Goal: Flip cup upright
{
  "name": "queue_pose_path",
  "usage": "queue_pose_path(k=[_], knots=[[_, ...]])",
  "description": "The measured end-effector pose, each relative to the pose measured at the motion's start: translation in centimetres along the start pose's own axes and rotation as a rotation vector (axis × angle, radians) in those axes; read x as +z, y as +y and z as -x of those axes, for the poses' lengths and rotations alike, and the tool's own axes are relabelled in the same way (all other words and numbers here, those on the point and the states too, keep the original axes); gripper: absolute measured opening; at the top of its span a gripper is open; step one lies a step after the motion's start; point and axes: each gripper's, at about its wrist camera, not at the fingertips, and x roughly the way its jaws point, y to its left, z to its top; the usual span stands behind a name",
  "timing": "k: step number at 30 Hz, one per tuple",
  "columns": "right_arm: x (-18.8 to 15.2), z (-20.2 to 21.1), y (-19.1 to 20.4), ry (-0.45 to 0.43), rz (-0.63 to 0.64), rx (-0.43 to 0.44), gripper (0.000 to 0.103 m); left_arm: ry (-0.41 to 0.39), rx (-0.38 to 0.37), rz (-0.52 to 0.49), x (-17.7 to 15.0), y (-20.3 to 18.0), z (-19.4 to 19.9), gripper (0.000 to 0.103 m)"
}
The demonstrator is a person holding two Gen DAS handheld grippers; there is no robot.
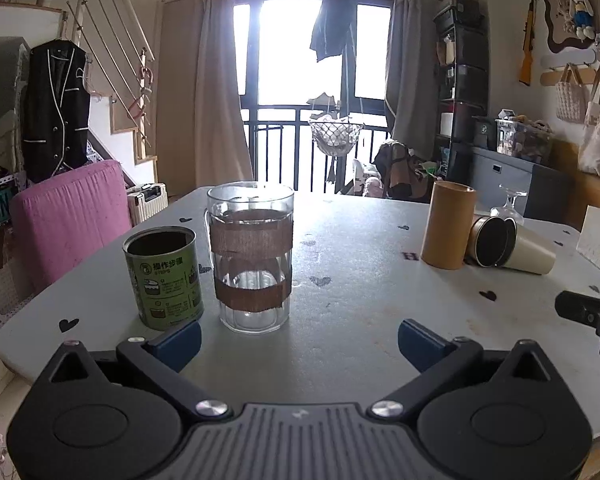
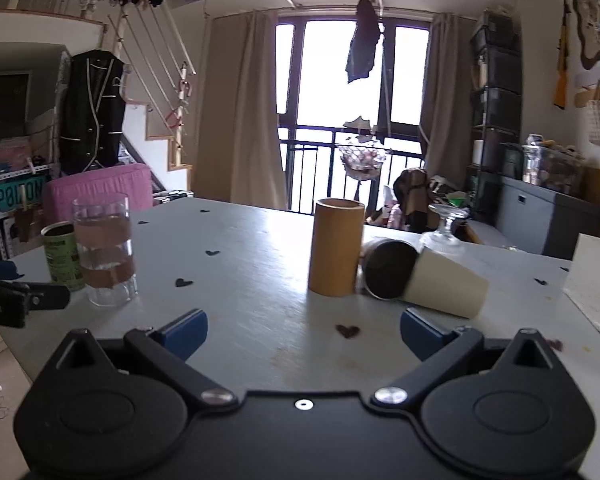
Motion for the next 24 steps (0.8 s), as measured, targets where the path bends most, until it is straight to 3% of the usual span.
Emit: queue_pose_path(k=[24], knots=[[-0.77,0.75,-0.15,0.013,0.017,-0.049,0.103,-0.017,-0.001,-0.023,-0.13,-0.63,0.74,0.103]])
